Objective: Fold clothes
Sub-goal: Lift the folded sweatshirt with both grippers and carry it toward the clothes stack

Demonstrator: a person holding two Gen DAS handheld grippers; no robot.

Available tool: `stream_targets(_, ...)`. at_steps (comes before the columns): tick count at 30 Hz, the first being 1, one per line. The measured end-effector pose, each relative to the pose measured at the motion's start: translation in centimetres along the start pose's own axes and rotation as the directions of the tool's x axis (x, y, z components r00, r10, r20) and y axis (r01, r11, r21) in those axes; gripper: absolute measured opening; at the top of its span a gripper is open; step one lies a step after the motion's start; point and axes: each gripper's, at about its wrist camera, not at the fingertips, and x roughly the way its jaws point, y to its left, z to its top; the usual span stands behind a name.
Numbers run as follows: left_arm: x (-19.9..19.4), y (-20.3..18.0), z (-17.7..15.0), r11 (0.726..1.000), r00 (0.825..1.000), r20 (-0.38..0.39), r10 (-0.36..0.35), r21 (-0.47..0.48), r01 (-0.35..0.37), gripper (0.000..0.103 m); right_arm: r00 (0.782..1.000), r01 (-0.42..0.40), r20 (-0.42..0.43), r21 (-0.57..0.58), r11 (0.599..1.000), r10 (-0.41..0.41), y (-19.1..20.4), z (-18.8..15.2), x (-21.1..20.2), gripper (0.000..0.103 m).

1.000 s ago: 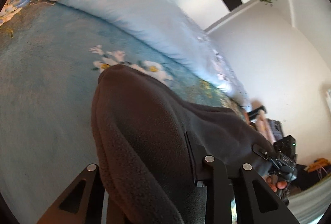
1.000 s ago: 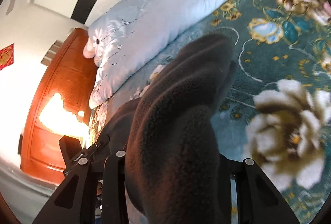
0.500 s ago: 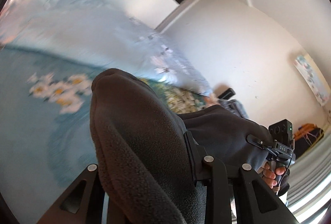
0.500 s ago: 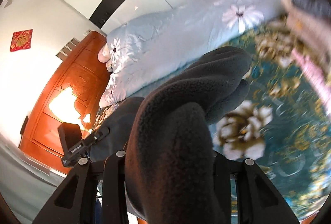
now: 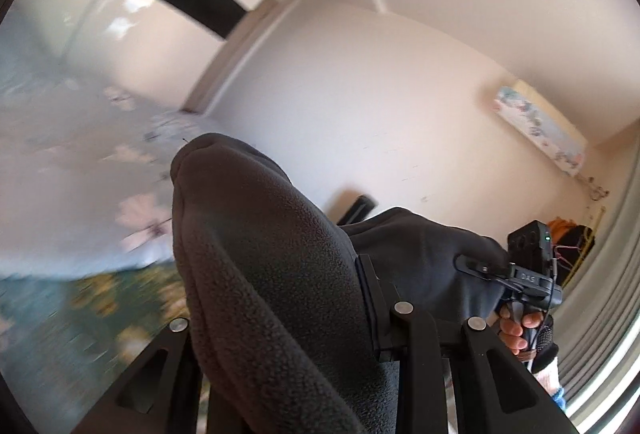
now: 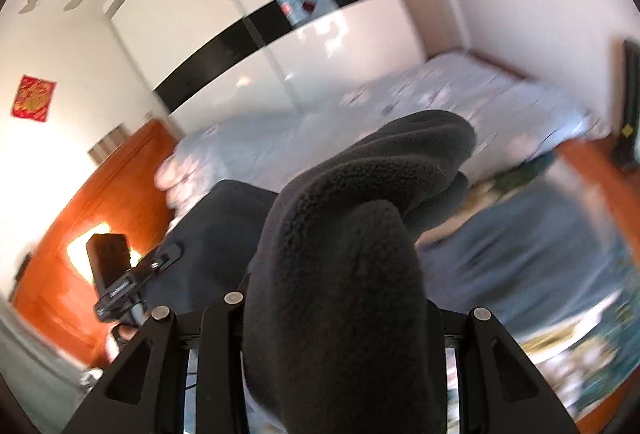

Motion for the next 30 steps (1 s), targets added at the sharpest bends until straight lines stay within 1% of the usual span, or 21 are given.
stream_targets(2, 4.0, -0.9, -0.3, 0.999, 0.999, 0.021, -0.05, -0.006, 0.05, 0.03, 0.997, 0.058, 0.056, -0.03, 0.998, -0.056, -3.9, 2.2, -2.3, 0.039)
stream_targets(3, 6.2, -0.9, -0.9, 0.996, 0.996, 0.02, -0.083, -0.022, 0.084, 0.03, 0.995, 0.071, 0.08, -0.045, 0.996, -0.068, -5.5, 2.7, -3.0, 0.04)
stream_targets(5, 9.7, -0.4, -3.4, 0.988, 0.989, 0.011, -0.15, -0.047, 0.15, 0.029, 0.989, 0.072, 0.135, -0.05, 0.996, -0.065, -9.9, 2.8, -4.5, 0.04)
stream_targets(6, 11.3, 0.0, -4.8, 0.983, 0.984, 0.004, -0.176, -0.057, 0.176, 0.029, 0.987, 0.064, 0.15, -0.021, 0.998, -0.06, -12.4, 2.2, -4.6, 0.04)
stream_targets(8, 13.4, 1.0, -7.8, 0.985, 0.986, -0.034, -0.164, -0.064, 0.162, 0.029, 0.983, 0.04, 0.175, 0.061, 0.997, -0.05, -18.2, 0.6, -4.2, 0.041)
stream_targets(9, 14.4, 1.6, -9.4, 0.986, 0.986, -0.053, -0.159, -0.067, 0.155, 0.029, 0.984, 0.029, 0.172, 0.12, 0.992, -0.05, -21.6, -0.7, -3.3, 0.041)
stream_targets(11, 16.3, 2.6, -12.3, 0.987, 0.985, -0.088, -0.151, -0.074, 0.144, 0.028, 0.991, 0.035, 0.12, 0.226, 0.974, -0.064, -27.1, -3.7, -0.3, 0.042)
stream_targets(12, 16.4, 2.9, -12.9, 0.984, 0.983, -0.086, -0.163, -0.088, 0.155, 0.028, 0.992, 0.009, 0.12, 0.263, 0.965, -0.042, -29.1, -5.0, 0.8, 0.045)
stream_targets(13, 16.3, 3.2, -13.4, 0.982, 0.981, -0.083, -0.173, -0.097, 0.165, 0.028, 0.989, -0.046, 0.147, 0.291, 0.956, 0.003, -30.6, -6.2, 1.4, 0.047)
stream_targets(14, 15.9, 3.0, -13.5, 0.983, 0.982, -0.076, -0.172, -0.08, 0.166, 0.029, 0.984, -0.102, 0.174, 0.317, 0.943, 0.047, -32.2, -7.3, 2.0, 0.052)
stream_targets(15, 15.5, 2.8, -13.6, 0.984, 0.983, -0.069, -0.171, -0.063, 0.167, 0.029, 0.973, -0.165, 0.211, 0.327, 0.931, 0.098, -33.4, -8.1, 2.3, 0.054)
stream_targets(16, 15.1, 2.6, -13.7, 0.985, 0.984, -0.063, -0.167, -0.045, 0.165, 0.029, 0.96, -0.214, 0.242, 0.319, 0.923, 0.139, -34.0, -8.7, 2.5, 0.054)
stream_targets(18, 14.8, 2.2, -13.9, 0.99, 0.988, -0.059, -0.142, -0.001, 0.142, 0.029, 0.941, -0.275, 0.279, 0.307, 0.911, 0.19, -34.9, -9.6, 2.9, 0.056)
stream_targets(21, 15.3, 1.9, -13.7, 0.989, 0.987, -0.057, -0.147, 0.015, 0.148, 0.031, 0.92, -0.336, 0.317, 0.332, 0.882, 0.231, -36.8, -10.9, 2.8, 0.062)
stream_targets(22, 15.3, 1.7, -13.6, 0.989, 0.987, -0.057, -0.148, 0.02, 0.149, 0.033, 0.915, -0.346, 0.327, 0.334, 0.877, 0.237, -37.1, -11.3, 2.6, 0.062)
stream_targets(23, 15.3, 1.5, -13.4, 0.987, 0.987, -0.061, -0.152, 0.034, 0.154, 0.034, 0.913, -0.348, 0.334, 0.331, 0.877, 0.237, -37.1, -11.5, 2.2, 0.064)
stream_targets(24, 15.3, 1.4, -13.2, 0.987, 0.986, -0.065, -0.152, 0.05, 0.155, 0.035, 0.913, -0.341, 0.339, 0.33, 0.88, 0.226, -37.2, -11.5, 1.7, 0.068)
stream_targets(26, 15.3, 1.2, -12.8, 0.984, 0.986, -0.073, -0.151, 0.08, 0.156, 0.043, 0.918, -0.314, 0.345, 0.333, 0.889, 0.195, -36.9, -11.3, 0.8, 0.073)
stream_targets(27, 15.1, 1.3, -12.7, 0.985, 0.986, -0.075, -0.146, 0.077, 0.152, 0.046, 0.922, -0.299, 0.345, 0.338, 0.892, 0.178, -36.6, -11.1, 0.6, 0.075)
stream_targets(29, 14.8, 1.8, -12.0, 0.989, 0.987, -0.076, -0.141, 0.043, 0.144, 0.058, 0.926, -0.274, 0.347, 0.346, 0.897, 0.149, -36.3, -10.8, 0.4, 0.075)
stream_targets(30, 14.7, 2.0, -11.7, 0.99, 0.987, -0.076, -0.138, 0.026, 0.14, 0.06, 0.928, -0.26, 0.349, 0.349, 0.9, 0.132, -36.2, -10.8, 0.0, 0.076)
